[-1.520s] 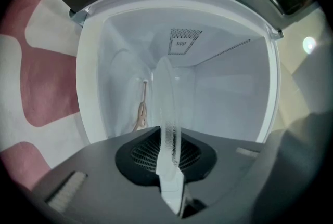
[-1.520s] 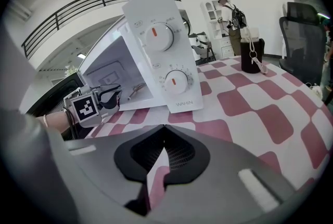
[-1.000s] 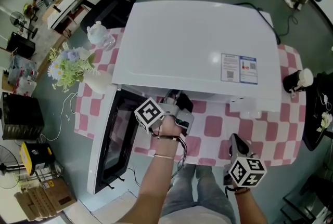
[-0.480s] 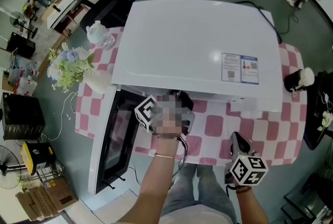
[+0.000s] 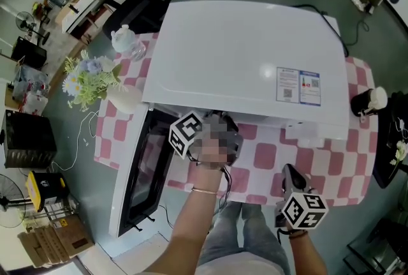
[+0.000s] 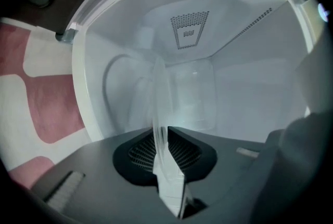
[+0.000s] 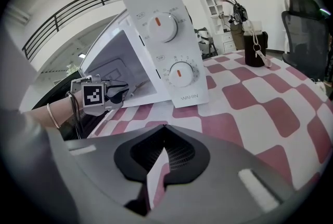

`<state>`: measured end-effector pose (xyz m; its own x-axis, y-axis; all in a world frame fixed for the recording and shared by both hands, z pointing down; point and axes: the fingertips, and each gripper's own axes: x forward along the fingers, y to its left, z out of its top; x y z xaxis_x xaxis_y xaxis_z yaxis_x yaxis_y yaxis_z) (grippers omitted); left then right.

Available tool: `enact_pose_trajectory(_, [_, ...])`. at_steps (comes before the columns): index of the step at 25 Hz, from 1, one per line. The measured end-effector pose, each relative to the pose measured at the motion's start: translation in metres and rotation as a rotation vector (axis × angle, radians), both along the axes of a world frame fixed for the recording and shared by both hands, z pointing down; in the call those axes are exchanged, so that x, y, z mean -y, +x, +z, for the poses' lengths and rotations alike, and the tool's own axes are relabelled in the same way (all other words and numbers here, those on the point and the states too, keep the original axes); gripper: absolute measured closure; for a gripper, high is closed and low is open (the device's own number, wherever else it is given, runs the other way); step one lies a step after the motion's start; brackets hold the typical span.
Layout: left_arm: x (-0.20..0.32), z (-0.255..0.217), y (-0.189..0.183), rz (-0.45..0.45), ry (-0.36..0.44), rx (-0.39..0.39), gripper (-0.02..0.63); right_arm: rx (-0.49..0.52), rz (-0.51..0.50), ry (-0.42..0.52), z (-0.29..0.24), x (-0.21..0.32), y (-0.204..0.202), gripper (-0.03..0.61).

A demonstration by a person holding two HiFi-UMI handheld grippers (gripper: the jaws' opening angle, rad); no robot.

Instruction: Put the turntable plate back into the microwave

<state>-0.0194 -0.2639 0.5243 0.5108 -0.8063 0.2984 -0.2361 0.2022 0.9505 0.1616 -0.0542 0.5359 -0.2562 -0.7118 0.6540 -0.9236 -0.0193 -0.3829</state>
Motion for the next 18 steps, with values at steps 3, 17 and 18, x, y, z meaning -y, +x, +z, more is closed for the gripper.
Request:
enact_pose_trajectory(3, [0.000, 0.000, 0.000, 0.004, -0.001, 0.040, 0.564, 0.000, -0.001, 0.001, 0.000, 0.000, 0.000, 0.569])
enact_pose_trajectory(17, [0.001, -0.013, 0.015, 0.145, 0.051, 0.284, 0.373, 0.037, -0.002, 0.006, -0.006, 0.001, -0.002, 0.568])
enact_pose_trajectory(18, [0.001, -0.014, 0.016, 0.166, 0.065, 0.321, 0.373, 0.037, -0.002, 0.007, -0.006, 0.001, -0.002, 0.568])
